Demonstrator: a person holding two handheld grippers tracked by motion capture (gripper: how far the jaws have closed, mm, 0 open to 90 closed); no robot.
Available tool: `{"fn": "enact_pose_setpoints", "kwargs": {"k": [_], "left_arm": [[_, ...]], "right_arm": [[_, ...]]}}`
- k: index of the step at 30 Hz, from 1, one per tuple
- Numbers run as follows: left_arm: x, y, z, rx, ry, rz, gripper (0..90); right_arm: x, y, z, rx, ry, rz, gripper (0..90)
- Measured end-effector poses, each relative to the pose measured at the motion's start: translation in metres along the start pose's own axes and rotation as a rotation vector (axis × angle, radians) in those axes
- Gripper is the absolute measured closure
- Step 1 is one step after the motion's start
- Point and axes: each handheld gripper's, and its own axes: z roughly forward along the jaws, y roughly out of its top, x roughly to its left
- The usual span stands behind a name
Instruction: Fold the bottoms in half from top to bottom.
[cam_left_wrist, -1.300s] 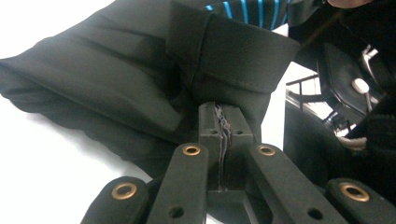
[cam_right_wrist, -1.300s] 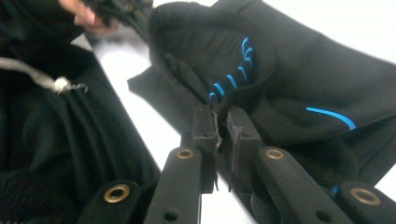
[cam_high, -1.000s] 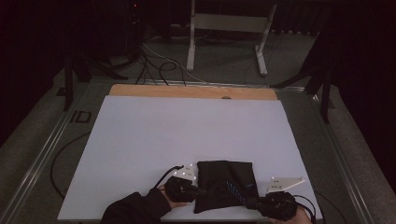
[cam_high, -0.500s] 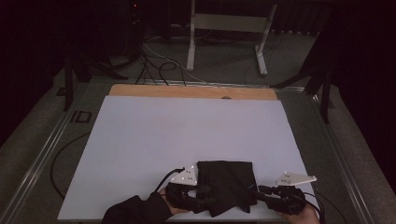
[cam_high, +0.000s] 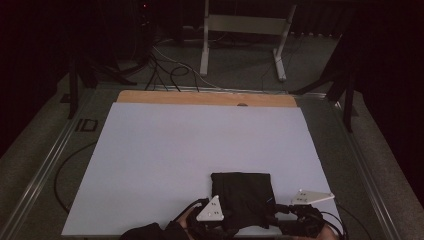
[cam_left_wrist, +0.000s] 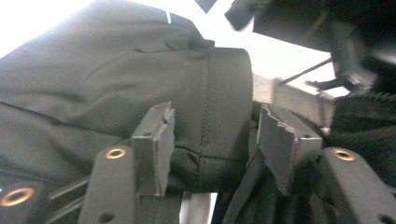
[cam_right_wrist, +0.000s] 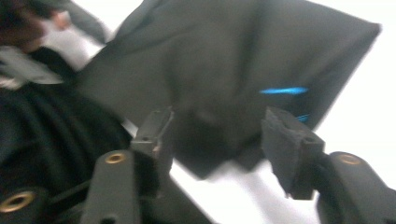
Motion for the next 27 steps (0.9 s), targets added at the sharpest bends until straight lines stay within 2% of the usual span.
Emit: {"fn": "enact_pose_setpoints", "kwargs": {"k": [1,2,3,4,5,6,9,10,11,13,14,15,17,18,20,22,27], "left_arm": [[-0.006,0.0,0.002,0.002,0.034,0.028,41.2],[-0.008,0.001,0.003,0.01,0.049,0.043,37.7],[-0.01,0.0,0.005,0.008,0.058,0.048,34.5],[-0.012,0.0,0.006,0.013,0.072,0.055,33.0],[-0.013,-0.001,0.008,0.02,0.095,0.067,32.3],[-0.014,-0.002,0.01,0.026,0.108,0.078,29.6],[-0.017,-0.003,0.015,0.064,0.186,0.123,29.3],[-0.017,-0.003,0.016,0.079,0.198,0.134,32.6],[-0.018,-0.003,0.017,0.087,0.23,0.15,36.4],[-0.018,-0.002,0.015,0.092,0.236,0.161,45.8],[-0.017,-0.001,0.013,0.096,0.249,0.17,49.3],[-0.017,0.001,0.01,0.085,0.258,0.179,56.8],[-0.015,0.005,0.003,0.081,0.261,0.183,70.2],[-0.015,0.005,0.003,0.081,0.261,0.183,73.6],[-0.01,0.012,-0.006,0.078,0.255,0.163,75.7],[-0.007,0.016,-0.012,0.073,0.249,0.148,76.2],[-0.004,0.015,-0.018,0.099,0.236,0.146,72.9]], "right_arm": [[0.005,-0.002,0.001,0.024,0.003,-0.005,39.1],[0.012,-0.007,0.006,0.077,-0.013,-0.037,40.4],[0.013,-0.01,0.008,0.104,-0.029,-0.04,40.8],[0.013,-0.011,0.01,0.127,-0.038,-0.019,41.7],[0.012,-0.014,0.012,0.139,-0.04,-0.005,43.7],[0.011,-0.015,0.014,0.152,-0.035,-0.011,44.3],[0.014,-0.015,0.021,0.187,-0.088,-0.04,54.2],[0.014,-0.014,0.021,0.183,-0.084,-0.038,60.7],[0.013,-0.014,0.022,0.179,-0.082,-0.03,65.8],[0.011,-0.012,0.021,0.176,-0.091,-0.028,81.6],[0.012,-0.01,0.018,0.162,-0.101,-0.03,85.1],[0.012,-0.008,0.015,0.151,-0.113,-0.038,87.0],[0.014,-0.002,0.009,0.126,-0.133,-0.061,88.0],[0.014,-0.002,0.009,0.126,-0.133,-0.061,88.0],[0.018,0.009,0.003,0.085,-0.16,-0.109,88.3],[0.021,0.016,0.0,0.063,-0.184,-0.136,88.4],[0.029,0.032,-0.007,0.031,-0.224,-0.21,88.5]]}}
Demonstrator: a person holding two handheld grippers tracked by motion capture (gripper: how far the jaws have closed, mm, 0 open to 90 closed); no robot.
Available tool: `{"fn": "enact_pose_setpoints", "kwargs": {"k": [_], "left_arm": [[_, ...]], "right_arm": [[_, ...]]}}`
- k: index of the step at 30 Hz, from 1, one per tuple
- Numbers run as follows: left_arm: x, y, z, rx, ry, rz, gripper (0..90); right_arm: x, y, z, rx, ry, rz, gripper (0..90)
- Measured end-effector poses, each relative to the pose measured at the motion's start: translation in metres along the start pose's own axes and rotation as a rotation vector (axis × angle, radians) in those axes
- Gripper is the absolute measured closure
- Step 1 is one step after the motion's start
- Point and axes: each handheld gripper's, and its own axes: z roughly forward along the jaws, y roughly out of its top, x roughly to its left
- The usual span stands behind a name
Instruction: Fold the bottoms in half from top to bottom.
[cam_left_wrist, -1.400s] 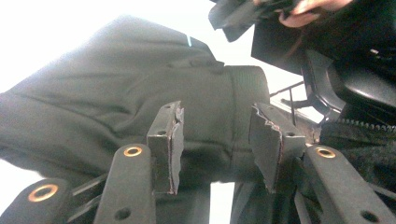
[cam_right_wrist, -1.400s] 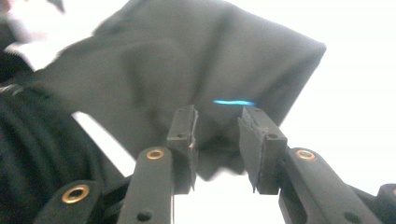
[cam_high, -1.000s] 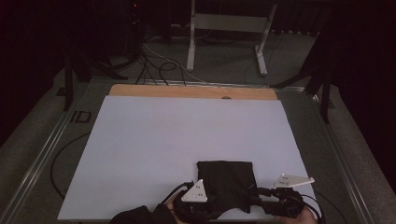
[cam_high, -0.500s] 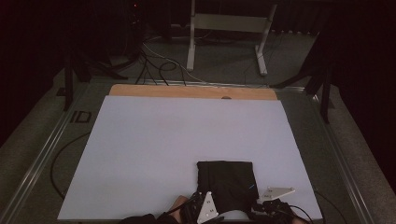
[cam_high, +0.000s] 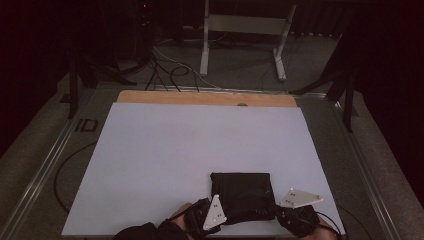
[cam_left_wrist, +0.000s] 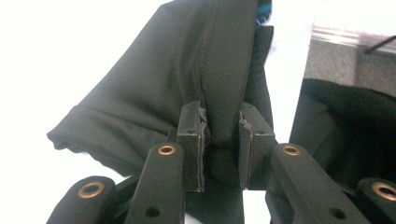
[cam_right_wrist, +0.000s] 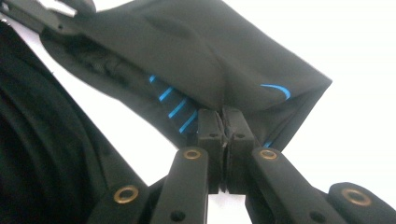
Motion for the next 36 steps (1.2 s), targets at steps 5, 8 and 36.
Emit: {"fn": "enact_pose_setpoints", "kwargs": {"k": [5,8,36], "left_arm": [[0.001,-0.006,-0.002,0.014,0.007,-0.011,67.3],[0.002,-0.007,-0.003,0.016,0.027,-0.012,65.0],[-0.009,-0.022,0.005,0.071,-0.181,0.014,72.0]], "right_arm": [[0.0,0.004,-0.004,-0.02,-0.012,-0.007,88.5],[0.001,0.006,-0.007,-0.032,-0.018,-0.017,88.5],[0.006,-0.042,0.008,0.101,0.077,0.039,88.2]]}}
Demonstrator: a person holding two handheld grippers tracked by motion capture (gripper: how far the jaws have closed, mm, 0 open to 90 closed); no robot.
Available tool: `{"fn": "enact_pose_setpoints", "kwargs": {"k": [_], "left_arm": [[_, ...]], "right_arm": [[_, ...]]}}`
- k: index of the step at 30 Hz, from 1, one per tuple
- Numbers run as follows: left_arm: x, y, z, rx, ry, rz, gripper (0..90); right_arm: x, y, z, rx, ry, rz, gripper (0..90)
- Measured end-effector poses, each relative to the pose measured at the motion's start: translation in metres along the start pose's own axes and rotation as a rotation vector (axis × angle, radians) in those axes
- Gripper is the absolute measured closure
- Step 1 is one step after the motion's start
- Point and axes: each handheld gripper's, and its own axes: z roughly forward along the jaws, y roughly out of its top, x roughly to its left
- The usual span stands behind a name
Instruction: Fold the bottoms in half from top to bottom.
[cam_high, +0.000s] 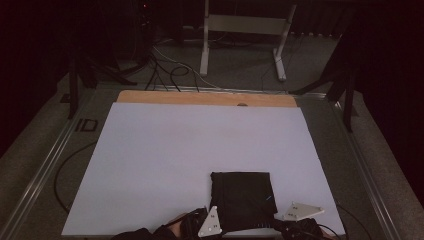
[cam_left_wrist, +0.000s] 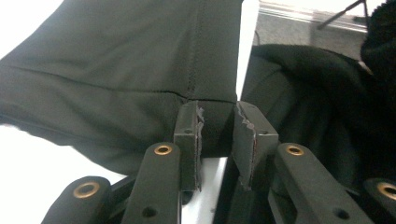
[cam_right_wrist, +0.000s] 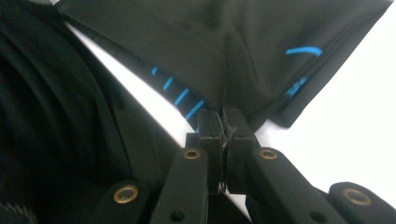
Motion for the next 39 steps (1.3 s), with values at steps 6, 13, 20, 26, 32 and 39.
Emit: {"fn": "enact_pose_setpoints", "kwargs": {"k": [6,13,20,26,32,39], "left_arm": [[0.007,-0.004,0.002,0.012,-0.046,-0.033,70.4],[0.011,-0.005,0.001,0.019,-0.085,-0.054,66.6],[0.019,0.001,-0.014,-0.073,-0.098,-0.115,48.4],[0.031,0.006,-0.027,-0.13,-0.049,-0.179,34.3],[0.04,0.012,-0.034,-0.146,-0.02,-0.218,14.7],[0.044,0.015,-0.033,-0.143,-0.011,-0.219,3.3]], "right_arm": [[0.003,-0.003,0.005,0.041,0.044,-0.005,87.8],[0.001,-0.005,0.006,0.072,0.098,0.002,78.4],[-0.012,-0.004,-0.017,-0.01,0.043,0.046,62.6],[-0.021,0.006,-0.027,-0.105,-0.035,0.111,54.2],[-0.024,0.025,-0.02,-0.134,-0.042,0.138,36.1],[-0.031,0.041,-0.013,-0.184,-0.04,0.159,18.6]]}}
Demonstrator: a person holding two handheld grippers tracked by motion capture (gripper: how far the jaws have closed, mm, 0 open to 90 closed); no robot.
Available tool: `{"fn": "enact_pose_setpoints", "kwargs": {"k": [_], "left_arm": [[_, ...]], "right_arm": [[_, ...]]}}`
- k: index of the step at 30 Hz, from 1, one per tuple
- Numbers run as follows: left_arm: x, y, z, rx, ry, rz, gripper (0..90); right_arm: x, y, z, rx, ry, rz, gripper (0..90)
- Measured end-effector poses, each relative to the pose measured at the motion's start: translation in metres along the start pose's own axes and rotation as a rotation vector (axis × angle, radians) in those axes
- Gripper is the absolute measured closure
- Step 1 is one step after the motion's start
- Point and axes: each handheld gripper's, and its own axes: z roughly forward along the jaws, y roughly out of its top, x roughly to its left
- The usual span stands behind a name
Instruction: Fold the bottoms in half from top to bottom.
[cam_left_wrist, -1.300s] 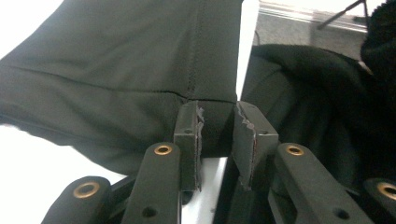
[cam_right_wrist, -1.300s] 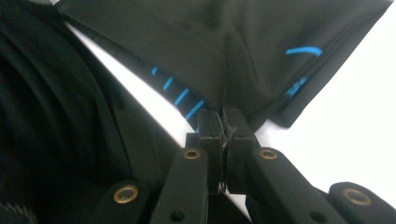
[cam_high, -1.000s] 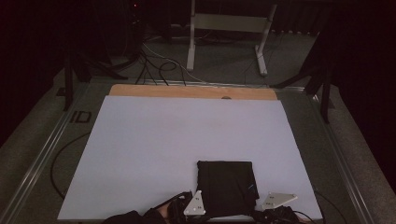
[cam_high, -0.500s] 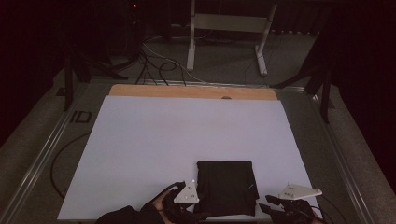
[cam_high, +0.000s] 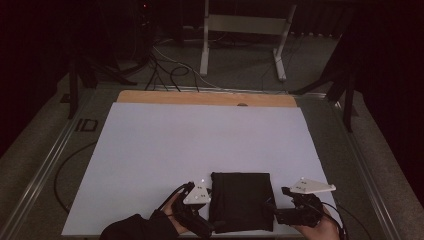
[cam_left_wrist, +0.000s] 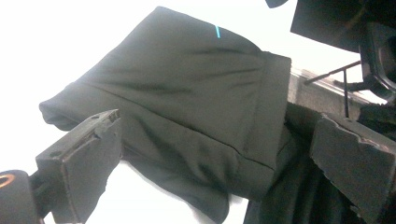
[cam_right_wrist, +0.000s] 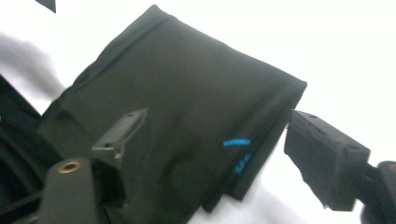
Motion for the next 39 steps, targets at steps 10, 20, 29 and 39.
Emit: {"fn": "enact_pose_setpoints", "kwargs": {"k": [10,20,29,39], "left_arm": [[0.009,0.008,0.004,-0.013,0.032,-0.025,1.2],[0.023,0.01,0.011,-0.014,0.056,-0.071,0.8],[0.033,0.006,0.021,-0.004,0.073,-0.136,0.8],[0.042,-0.002,0.036,0.052,0.063,-0.205,0.8]], "right_arm": [[-0.001,0.006,0.014,-0.044,-0.008,-0.022,12.5],[-0.007,0.003,0.034,-0.022,-0.051,-0.011,11.8],[-0.016,-0.003,0.044,-0.005,-0.071,0.039,11.9],[-0.017,-0.007,0.054,0.022,-0.086,0.058,11.2]]}}
